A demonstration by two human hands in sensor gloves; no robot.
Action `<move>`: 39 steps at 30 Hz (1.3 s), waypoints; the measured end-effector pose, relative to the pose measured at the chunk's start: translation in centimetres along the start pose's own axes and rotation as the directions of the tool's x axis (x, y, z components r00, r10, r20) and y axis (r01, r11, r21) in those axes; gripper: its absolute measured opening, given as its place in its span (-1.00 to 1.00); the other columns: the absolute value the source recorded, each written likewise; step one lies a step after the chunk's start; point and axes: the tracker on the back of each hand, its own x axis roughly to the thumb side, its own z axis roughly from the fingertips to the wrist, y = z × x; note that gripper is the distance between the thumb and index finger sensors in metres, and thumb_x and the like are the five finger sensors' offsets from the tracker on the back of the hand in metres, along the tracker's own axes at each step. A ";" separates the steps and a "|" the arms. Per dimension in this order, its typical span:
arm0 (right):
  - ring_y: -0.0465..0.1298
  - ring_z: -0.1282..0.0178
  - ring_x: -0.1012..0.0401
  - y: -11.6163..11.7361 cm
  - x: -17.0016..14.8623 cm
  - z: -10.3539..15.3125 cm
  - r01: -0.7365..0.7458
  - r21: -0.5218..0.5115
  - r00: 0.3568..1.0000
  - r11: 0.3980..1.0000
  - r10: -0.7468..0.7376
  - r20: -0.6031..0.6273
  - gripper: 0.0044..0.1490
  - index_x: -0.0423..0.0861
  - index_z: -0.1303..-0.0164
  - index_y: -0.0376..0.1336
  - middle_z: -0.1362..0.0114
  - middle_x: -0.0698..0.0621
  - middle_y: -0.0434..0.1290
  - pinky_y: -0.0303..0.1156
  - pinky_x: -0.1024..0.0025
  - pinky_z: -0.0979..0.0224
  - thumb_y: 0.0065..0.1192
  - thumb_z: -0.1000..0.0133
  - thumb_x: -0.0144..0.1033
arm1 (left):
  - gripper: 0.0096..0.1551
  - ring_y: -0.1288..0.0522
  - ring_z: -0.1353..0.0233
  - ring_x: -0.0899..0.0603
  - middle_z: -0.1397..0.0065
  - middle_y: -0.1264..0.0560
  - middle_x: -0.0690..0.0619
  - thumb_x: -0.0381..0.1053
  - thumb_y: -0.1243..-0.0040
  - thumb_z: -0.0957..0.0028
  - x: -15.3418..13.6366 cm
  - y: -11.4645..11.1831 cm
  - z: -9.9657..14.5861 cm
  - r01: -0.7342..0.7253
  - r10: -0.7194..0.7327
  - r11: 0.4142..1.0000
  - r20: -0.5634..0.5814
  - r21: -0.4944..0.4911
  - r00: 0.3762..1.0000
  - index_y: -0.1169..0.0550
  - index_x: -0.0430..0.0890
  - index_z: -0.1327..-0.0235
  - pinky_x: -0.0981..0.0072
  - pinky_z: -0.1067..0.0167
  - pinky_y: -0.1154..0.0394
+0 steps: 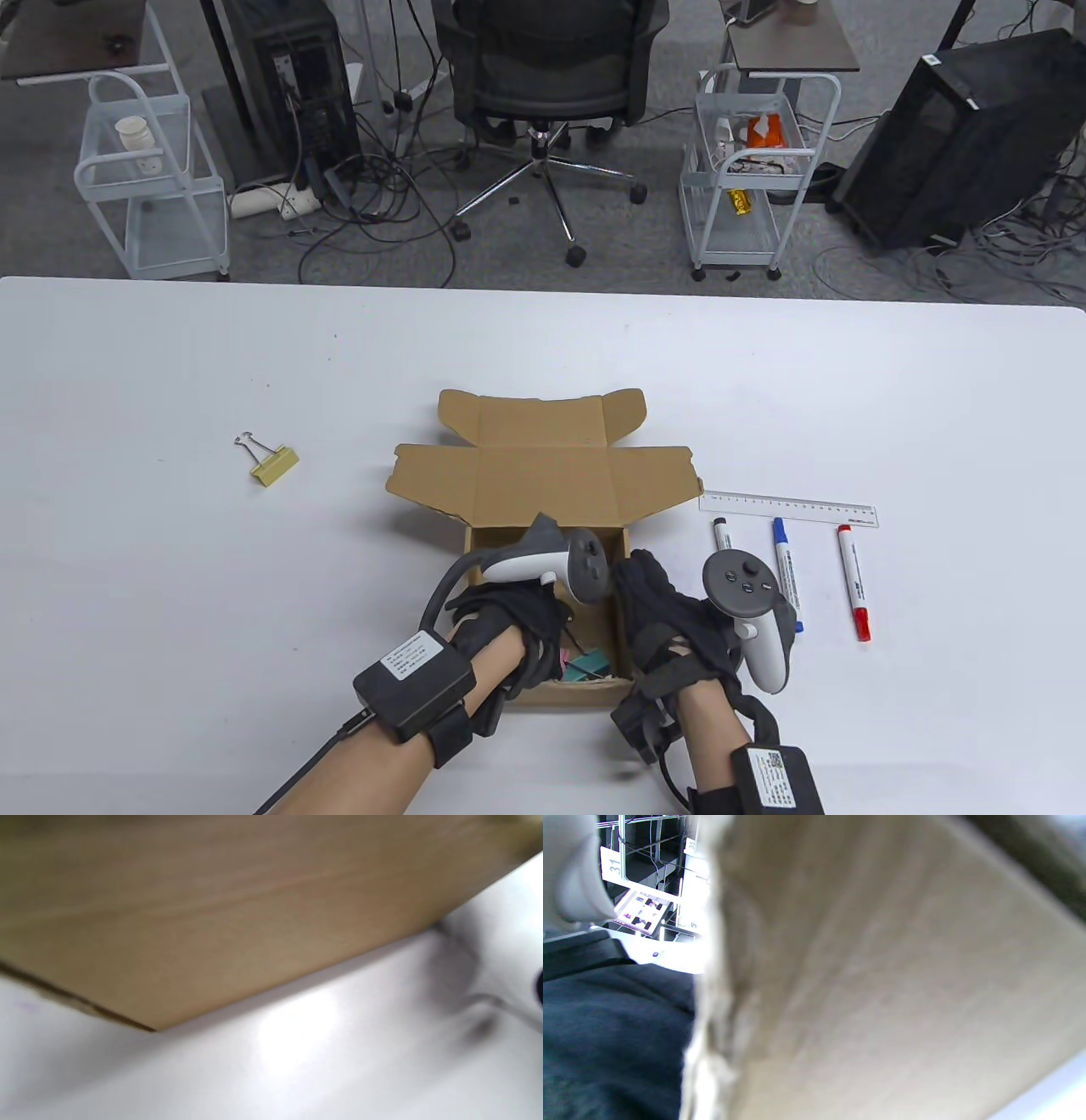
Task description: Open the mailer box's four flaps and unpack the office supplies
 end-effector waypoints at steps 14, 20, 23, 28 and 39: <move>0.09 -0.64 -0.48 0.0 0.0 0.0 -0.004 0.005 1.000 1.000 0.004 0.000 -0.01 -0.49 -0.69 -0.22 -0.76 -0.55 -0.03 0.11 -0.40 -0.56 -0.32 -0.38 0.06 | -0.01 -0.36 -0.48 -0.52 -0.63 -0.21 -0.33 0.01 -0.53 -0.03 -0.1 -0.2 -0.3 -0.036 0.034 0.999 0.074 0.029 0.997 -0.22 -0.26 -0.57 -0.09 -0.38 -0.52; 0.10 -0.64 -0.48 0.1 0.1 -0.1 -0.006 0.006 1.000 1.000 0.006 0.001 0.00 -0.49 -0.69 -0.22 -0.76 -0.55 -0.03 0.11 -0.40 -0.56 -0.31 -0.38 0.06 | -0.09 -0.44 -0.47 -0.47 -0.58 -0.31 -0.28 0.04 -0.54 0.02 -0.1 -0.3 -0.3 -0.019 0.016 0.999 0.067 0.043 0.998 -0.32 -0.22 -0.48 -0.05 -0.36 -0.57; 0.10 -0.64 -0.48 0.1 0.1 -0.1 -0.006 0.006 1.000 1.000 0.006 0.001 0.00 -0.49 -0.69 -0.22 -0.76 -0.55 -0.03 0.11 -0.40 -0.56 -0.31 -0.38 0.06 | -0.10 -0.43 -0.49 -0.47 -0.56 -0.32 -0.28 0.07 -0.52 0.00 -0.2 -0.4 -0.3 -0.024 0.021 0.999 0.079 0.031 0.997 -0.32 -0.22 -0.48 -0.09 -0.37 -0.55; 0.09 -0.64 -0.48 0.1 0.1 -0.1 -0.007 0.008 1.000 1.000 0.007 0.001 -0.01 -0.48 -0.69 -0.22 -0.76 -0.55 -0.03 0.11 -0.40 -0.56 -0.31 -0.38 0.06 | -0.16 -0.45 -0.49 -0.49 -0.51 -0.33 -0.28 0.02 -0.52 -0.03 -0.2 -0.3 0.1 -0.041 0.035 0.998 0.126 0.052 0.991 -0.32 -0.16 -0.46 -0.10 -0.38 -0.57; 0.09 -0.64 -0.48 0.1 0.1 -0.1 -0.008 0.008 1.000 1.000 0.008 0.001 0.00 -0.49 -0.69 -0.22 -0.76 -0.55 -0.03 0.11 -0.40 -0.56 -0.30 -0.38 0.06 | -0.40 -0.60 -0.40 -0.33 -0.48 -0.39 -0.19 -0.09 -0.54 -0.05 -0.4 0.3 1.5 -0.060 0.021 0.985 0.237 0.161 0.971 -0.47 0.03 -0.33 -0.01 -0.29 -0.64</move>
